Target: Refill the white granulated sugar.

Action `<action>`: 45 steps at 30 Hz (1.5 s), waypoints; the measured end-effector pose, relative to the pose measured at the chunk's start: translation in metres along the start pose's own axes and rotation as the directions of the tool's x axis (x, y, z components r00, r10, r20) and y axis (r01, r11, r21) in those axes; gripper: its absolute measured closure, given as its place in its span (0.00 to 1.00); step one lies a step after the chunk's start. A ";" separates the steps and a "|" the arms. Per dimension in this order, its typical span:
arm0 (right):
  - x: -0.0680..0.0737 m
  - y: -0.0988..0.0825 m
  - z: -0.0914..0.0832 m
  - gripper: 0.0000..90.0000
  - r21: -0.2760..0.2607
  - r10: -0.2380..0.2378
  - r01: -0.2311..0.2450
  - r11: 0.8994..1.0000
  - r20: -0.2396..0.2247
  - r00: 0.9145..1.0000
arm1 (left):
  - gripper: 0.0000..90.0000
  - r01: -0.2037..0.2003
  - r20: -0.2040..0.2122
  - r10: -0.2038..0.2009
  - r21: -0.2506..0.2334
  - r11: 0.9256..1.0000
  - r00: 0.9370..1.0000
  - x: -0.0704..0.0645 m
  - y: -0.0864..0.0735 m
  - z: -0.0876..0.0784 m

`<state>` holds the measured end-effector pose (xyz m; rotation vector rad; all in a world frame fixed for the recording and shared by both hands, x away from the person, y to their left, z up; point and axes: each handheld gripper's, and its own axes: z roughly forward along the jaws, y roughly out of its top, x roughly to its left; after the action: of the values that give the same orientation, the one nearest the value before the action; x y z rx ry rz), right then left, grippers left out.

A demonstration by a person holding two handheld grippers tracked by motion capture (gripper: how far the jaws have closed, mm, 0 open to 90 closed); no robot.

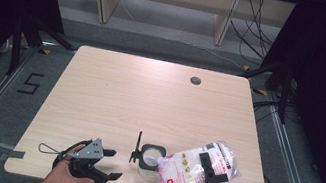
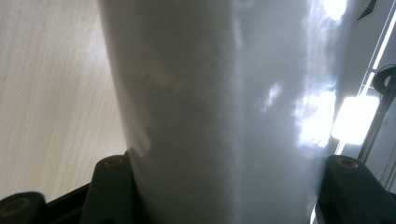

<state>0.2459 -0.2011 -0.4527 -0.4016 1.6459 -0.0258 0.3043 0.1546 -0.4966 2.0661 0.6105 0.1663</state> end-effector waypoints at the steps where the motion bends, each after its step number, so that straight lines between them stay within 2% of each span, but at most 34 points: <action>1: 0.000 0.000 0.000 0.49 0.000 -0.006 0.006 1.000 0.001 1.000 | 0.25 0.005 0.001 -0.005 -0.005 1.000 1.000 0.000 0.000 0.000; 6: -0.001 0.001 0.001 0.49 0.001 -0.018 0.018 1.000 -0.008 1.000 | 0.25 -0.008 -0.007 0.008 0.000 1.000 1.000 0.000 0.000 0.000; 8: -0.001 0.001 0.000 0.49 0.008 -0.016 0.016 1.000 -0.016 1.000 | 0.25 0.005 0.002 -0.005 -0.007 1.000 1.000 0.001 0.001 0.000; 9: 0.000 0.000 0.000 0.49 -0.001 -0.005 0.005 1.000 -0.006 1.000 | 0.25 0.009 0.002 -0.009 -0.011 1.000 1.000 0.000 0.000 0.001; 12: 0.000 0.001 -0.001 0.49 0.013 -0.007 0.007 1.000 -0.014 1.000 | 0.25 -0.004 -0.005 0.004 0.004 1.000 1.000 0.000 -0.001 0.000; 14: 0.000 0.001 -0.001 0.49 0.009 -0.011 0.011 1.000 -0.014 1.000 | 0.25 0.010 -0.004 -0.010 -0.011 1.000 1.000 -0.001 0.000 0.001; 17: 0.001 0.001 0.000 0.49 0.004 -0.002 0.002 1.000 -0.002 1.000 | 0.25 0.006 -0.004 -0.006 -0.011 1.000 1.000 0.000 -0.002 0.000; 18: 0.000 0.001 -0.001 0.49 0.010 -0.004 0.004 1.000 -0.015 1.000 | 0.25 -0.001 -0.009 0.001 -0.004 1.000 1.000 0.001 -0.001 0.000; 19: 0.000 0.001 -0.001 0.49 0.007 -0.005 0.005 1.000 -0.016 1.000 | 0.25 0.013 -0.008 -0.013 -0.014 1.000 1.000 0.000 -0.001 0.000; 21: 0.000 0.001 0.000 0.49 -0.004 -0.006 0.006 1.000 -0.002 1.000 | 0.25 0.001 -0.008 -0.001 -0.010 1.000 1.000 0.001 -0.001 0.000; 23: 0.002 0.001 0.000 0.49 0.010 0.007 -0.007 1.000 -0.002 1.000 | 0.25 -0.019 -0.003 0.019 -0.001 1.000 1.000 0.002 -0.001 0.000; 24: 0.001 0.001 0.001 0.49 0.002 -0.009 0.010 1.000 -0.001 1.000 | 0.25 -0.011 -0.006 0.011 0.003 1.000 1.000 0.002 -0.001 0.000; 26: 0.001 0.001 0.000 0.49 0.005 0.001 -0.001 1.000 -0.003 1.000 | 0.25 -0.003 -0.009 0.003 0.000 1.000 1.000 0.002 -0.001 0.000; 28: 0.002 0.001 0.000 0.49 0.010 0.001 -0.001 1.000 -0.002 1.000 | 0.25 -0.022 -0.003 0.022 -0.002 1.000 1.000 0.002 -0.001 0.000; 29: 0.001 0.001 0.000 0.49 0.004 -0.015 0.015 1.000 -0.001 1.000 | 0.25 0.000 -0.011 0.000 -0.003 1.000 1.000 0.001 -0.001 0.000; 31: 0.001 0.001 0.000 0.49 0.004 -0.011 0.011 1.000 -0.001 1.000 | 0.25 0.001 -0.006 -0.001 -0.001 1.000 1.000 0.001 0.000 -0.001; 34: -0.001 0.002 0.001 0.49 -0.008 -0.030 0.030 1.000 0.008 1.000 | 0.25 0.000 -0.008 0.000 -0.011 1.000 1.000 0.001 -0.002 0.000; 35: 0.000 0.002 0.001 0.49 -0.003 -0.021 0.021 1.000 0.008 1.000 | 0.25 0.002 -0.011 -0.002 -0.005 1.000 1.000 0.001 -0.001 0.000; 36: -0.001 0.001 0.000 0.49 -0.003 -0.035 0.035 0.999 0.002 0.999 | 0.25 -0.002 -0.015 0.002 0.000 1.000 1.000 0.002 0.000 -0.001; 39: -0.001 0.002 0.001 0.49 -0.009 -0.033 0.033 0.999 0.008 0.999 | 0.25 0.008 -0.007 -0.008 -0.017 1.000 1.000 0.000 -0.001 0.000; 42: -0.001 0.001 0.000 0.49 -0.011 -0.023 0.023 1.000 -0.002 1.000 | 0.25 0.011 -0.010 -0.011 -0.010 1.000 1.000 0.000 0.000 0.000; 43: 0.000 0.001 0.000 0.49 0.000 -0.006 0.006 1.000 -0.012 1.000 | 0.25 0.008 -0.006 -0.008 -0.020 1.000 1.000 0.000 -0.001 0.001; 45: 0.003 0.001 -0.001 0.49 0.017 0.034 -0.034 0.999 -0.024 0.999 | 0.25 -0.006 -0.007 0.006 -0.011 1.000 1.000 0.001 -0.001 0.000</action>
<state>0.2450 -0.2011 -0.4558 -0.3621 1.6754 -0.0188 0.3045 0.1557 -0.4977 2.0580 0.6069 0.1798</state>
